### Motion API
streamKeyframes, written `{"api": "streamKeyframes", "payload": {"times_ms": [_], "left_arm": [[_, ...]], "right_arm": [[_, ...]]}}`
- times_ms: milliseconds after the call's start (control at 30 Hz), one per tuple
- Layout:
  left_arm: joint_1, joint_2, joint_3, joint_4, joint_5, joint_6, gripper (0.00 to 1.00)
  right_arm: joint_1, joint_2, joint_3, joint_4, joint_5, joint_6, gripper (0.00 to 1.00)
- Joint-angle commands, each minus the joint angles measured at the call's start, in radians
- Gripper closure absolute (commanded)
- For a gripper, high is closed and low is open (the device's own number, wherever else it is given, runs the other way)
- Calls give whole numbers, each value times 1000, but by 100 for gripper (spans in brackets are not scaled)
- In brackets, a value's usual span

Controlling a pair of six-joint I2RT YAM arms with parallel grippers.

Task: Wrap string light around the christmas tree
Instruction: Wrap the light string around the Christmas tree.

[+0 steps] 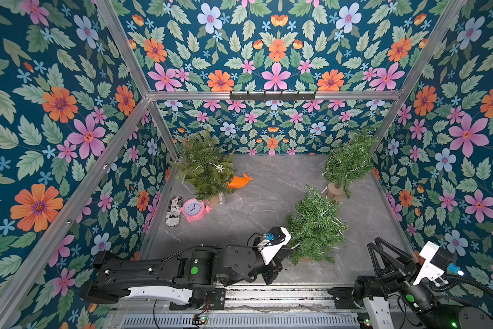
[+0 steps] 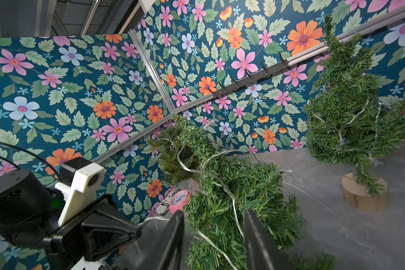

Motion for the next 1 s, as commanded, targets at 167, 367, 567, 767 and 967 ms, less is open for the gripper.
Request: {"api": "streamKeyframes", "payload": {"times_ms": [167, 367, 567, 767, 967], "left_arm": [[2, -49, 1, -155, -303, -36, 100], [199, 1, 78, -262, -334, -101, 100], [529, 127, 68, -147, 25, -40, 100], [569, 239, 100, -10, 135, 73, 100], [715, 369, 184, 13, 293, 125, 100]], "right_arm": [[0, -3, -21, 21, 99, -23, 55], [0, 12, -54, 92, 161, -5, 53], [0, 98, -55, 112, 158, -23, 51], [0, 191, -89, 120, 244, -69, 50], [-1, 331, -136, 194, 240, -47, 49]]}}
